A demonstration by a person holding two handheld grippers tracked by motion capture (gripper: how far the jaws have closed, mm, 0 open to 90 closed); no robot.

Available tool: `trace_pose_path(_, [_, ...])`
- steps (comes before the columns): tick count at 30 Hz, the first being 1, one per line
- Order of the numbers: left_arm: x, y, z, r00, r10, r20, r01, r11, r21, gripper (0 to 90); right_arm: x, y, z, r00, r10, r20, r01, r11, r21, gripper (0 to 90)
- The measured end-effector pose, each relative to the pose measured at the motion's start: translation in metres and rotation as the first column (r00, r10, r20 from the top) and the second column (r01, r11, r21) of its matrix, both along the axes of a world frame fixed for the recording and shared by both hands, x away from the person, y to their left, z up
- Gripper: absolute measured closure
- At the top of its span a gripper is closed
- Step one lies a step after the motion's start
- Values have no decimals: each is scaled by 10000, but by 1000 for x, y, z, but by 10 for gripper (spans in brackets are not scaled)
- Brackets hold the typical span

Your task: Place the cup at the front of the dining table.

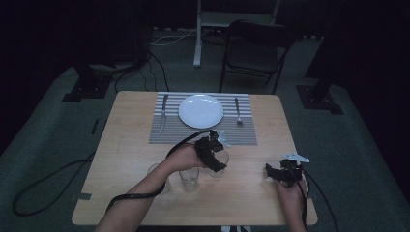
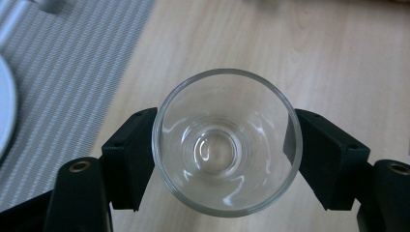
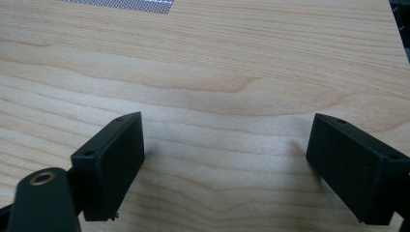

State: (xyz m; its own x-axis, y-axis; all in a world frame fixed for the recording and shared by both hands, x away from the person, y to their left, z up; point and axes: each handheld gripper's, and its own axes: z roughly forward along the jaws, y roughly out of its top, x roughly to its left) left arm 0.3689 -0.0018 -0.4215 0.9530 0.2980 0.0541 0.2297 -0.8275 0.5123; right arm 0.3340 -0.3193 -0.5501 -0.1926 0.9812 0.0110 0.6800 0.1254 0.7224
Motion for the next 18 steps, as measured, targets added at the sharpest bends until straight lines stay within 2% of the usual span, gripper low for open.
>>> trace_pose_path(2, [4,4,1,9997,262,-23,-262,9997,17,285,0,0,0,10000,-2,2,2,10000,2,133])
trace_pose_path(5, [10,12,4,9978,641,180,-644,9979,119,285,0,0,0,10000,-6,13,6,10000,5,133])
trace_pose_path(6, [12,15,4,9960,882,115,-883,9961,56,285,0,0,0,10000,-5,15,5,10000,5,133])
trace_pose_path(8, [14,18,5,9952,971,122,-972,9952,63,285,0,0,0,10000,3,13,-3,10000,-2,132])
trace_pose_path(9, [18,25,6,9919,1264,97,-1265,9919,64,285,0,0,0,10000,1,12,-1,10000,-1,133])
trace_pose_path(11, [20,30,7,9900,1398,179,-1399,9902,36,285,0,0,0,10000,-6,9,6,10000,4,133])
trace_pose_path(12, [24,39,8,9858,1672,136,-1673,9859,11,285,0,0,0,10000,-8,8,8,10000,5,133])
trace_pose_path(13, [24,39,8,9858,1672,136,-1673,9859,11,285,0,0,0,10000,-8,8,8,10000,5,133])
trace_pose_path(15, [27,48,9,9815,1911,74,-1911,9816,-21,285,0,0,0,10000,-8,7,8,10000,5,133])
trace_pose_path(18, [29,59,10,9747,2216,300,-2219,9750,86,285,0,0,0,10000,-7,-5,7,10000,16,133])
